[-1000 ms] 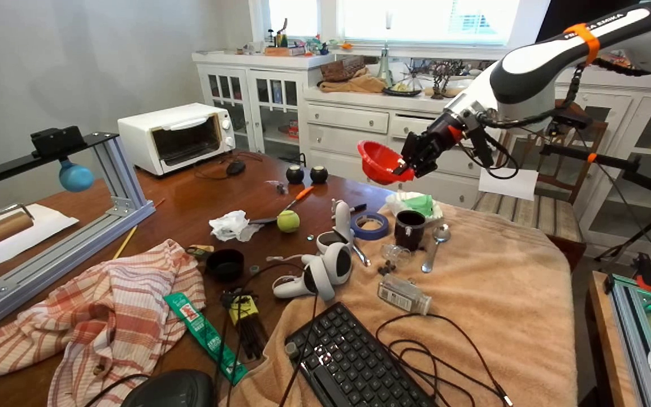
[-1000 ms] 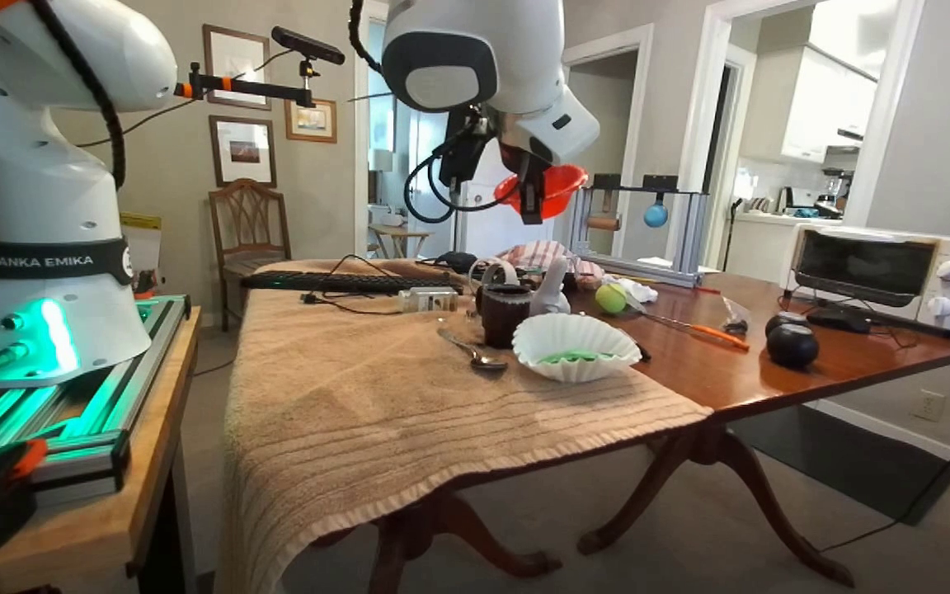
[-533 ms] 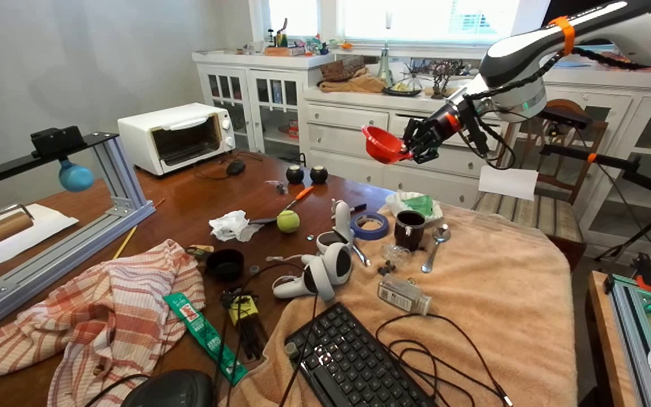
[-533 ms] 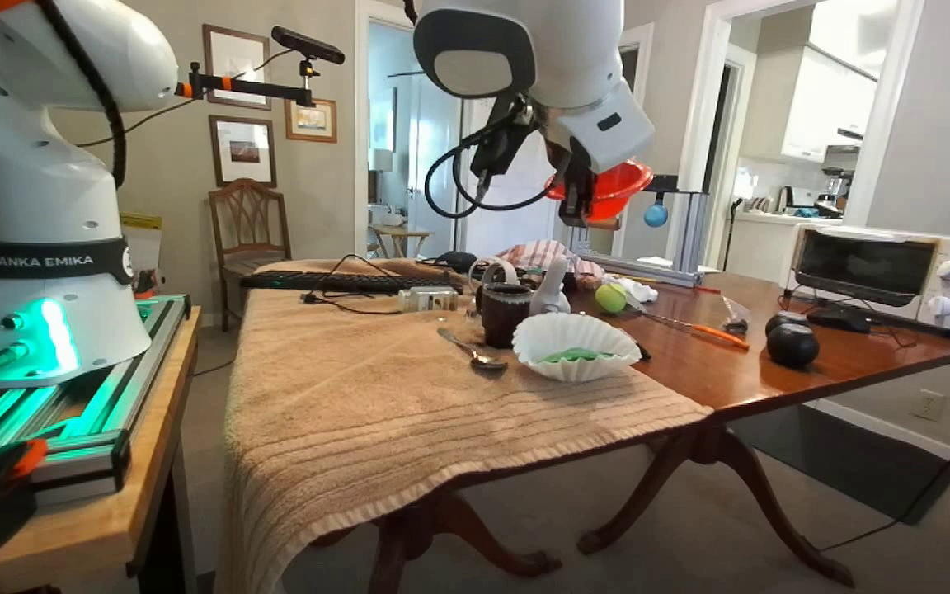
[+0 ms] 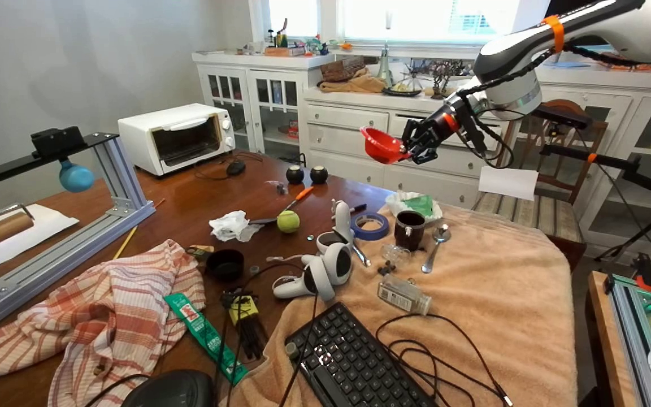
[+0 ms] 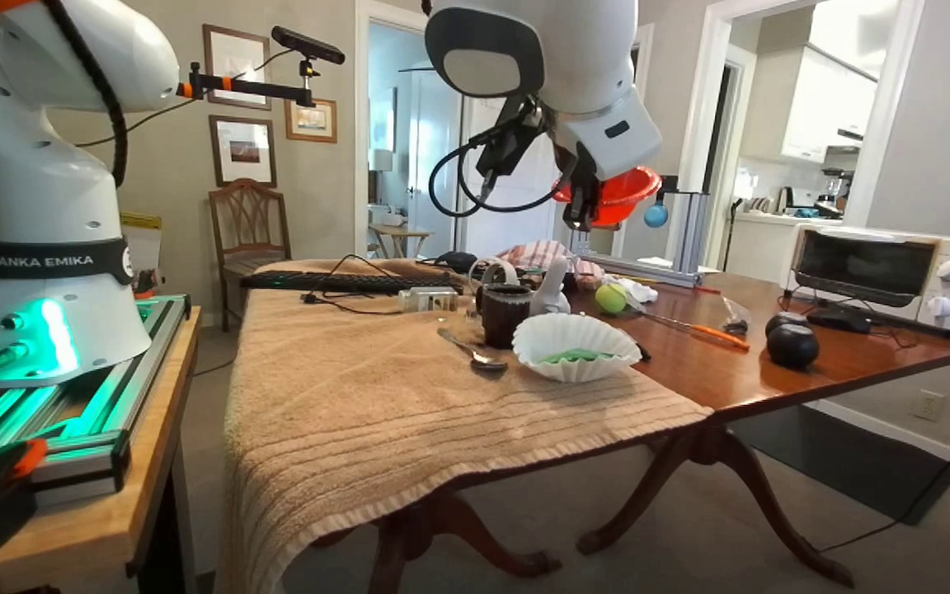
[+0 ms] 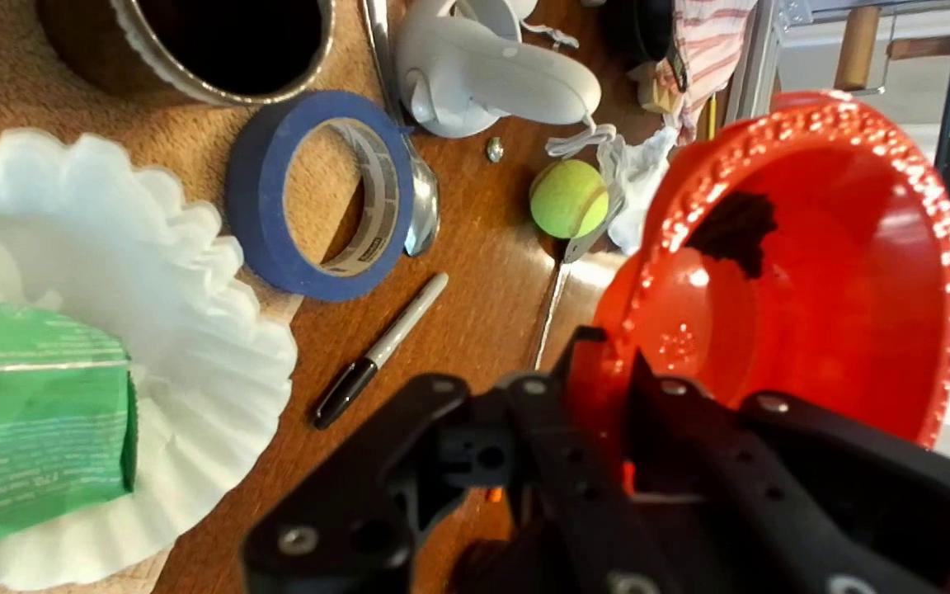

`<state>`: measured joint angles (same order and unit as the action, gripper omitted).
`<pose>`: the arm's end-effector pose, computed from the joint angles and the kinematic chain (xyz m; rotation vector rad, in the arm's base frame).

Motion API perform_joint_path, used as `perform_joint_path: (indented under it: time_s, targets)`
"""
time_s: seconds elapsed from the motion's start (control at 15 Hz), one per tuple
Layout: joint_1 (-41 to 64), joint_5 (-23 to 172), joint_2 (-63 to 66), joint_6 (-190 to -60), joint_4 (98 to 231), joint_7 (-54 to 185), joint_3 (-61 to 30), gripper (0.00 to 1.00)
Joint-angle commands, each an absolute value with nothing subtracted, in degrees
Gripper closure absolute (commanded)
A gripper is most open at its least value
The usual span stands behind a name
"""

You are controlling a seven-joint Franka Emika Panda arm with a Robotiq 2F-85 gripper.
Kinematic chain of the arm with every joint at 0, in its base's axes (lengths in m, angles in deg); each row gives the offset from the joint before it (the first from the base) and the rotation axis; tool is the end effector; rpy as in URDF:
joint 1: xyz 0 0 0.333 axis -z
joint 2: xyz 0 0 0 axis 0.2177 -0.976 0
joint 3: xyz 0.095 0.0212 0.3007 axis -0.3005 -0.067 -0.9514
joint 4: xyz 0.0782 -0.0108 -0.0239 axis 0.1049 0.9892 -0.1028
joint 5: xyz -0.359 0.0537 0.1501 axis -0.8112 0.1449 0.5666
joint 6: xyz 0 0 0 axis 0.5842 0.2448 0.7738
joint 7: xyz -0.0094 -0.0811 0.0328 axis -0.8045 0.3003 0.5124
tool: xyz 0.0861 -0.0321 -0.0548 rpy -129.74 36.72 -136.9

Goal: Pour the contents of the orange bowl into the black cup on the right

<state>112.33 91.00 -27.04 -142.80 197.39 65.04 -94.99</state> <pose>0.5120 -0.2719 0.3028 -2.0511 0.9965 -0.4016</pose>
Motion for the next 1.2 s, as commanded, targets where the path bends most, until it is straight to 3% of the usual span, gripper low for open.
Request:
perform_joint_path:
  time_s: [0.0,0.2,0.6,1.13]
  targets:
    - [107.10,96.57,-22.59,-130.85,189.80,63.02,-89.47,0.98]
    - [100.33,99.91,-18.76,-122.30,182.34,60.11,-82.20,0.98]
    - [79.35,103.61,-13.03,-119.44,170.62,55.01,-59.32,0.98]
    - [53.10,113.91,-16.21,-116.21,159.86,56.79,-34.77,0.98]
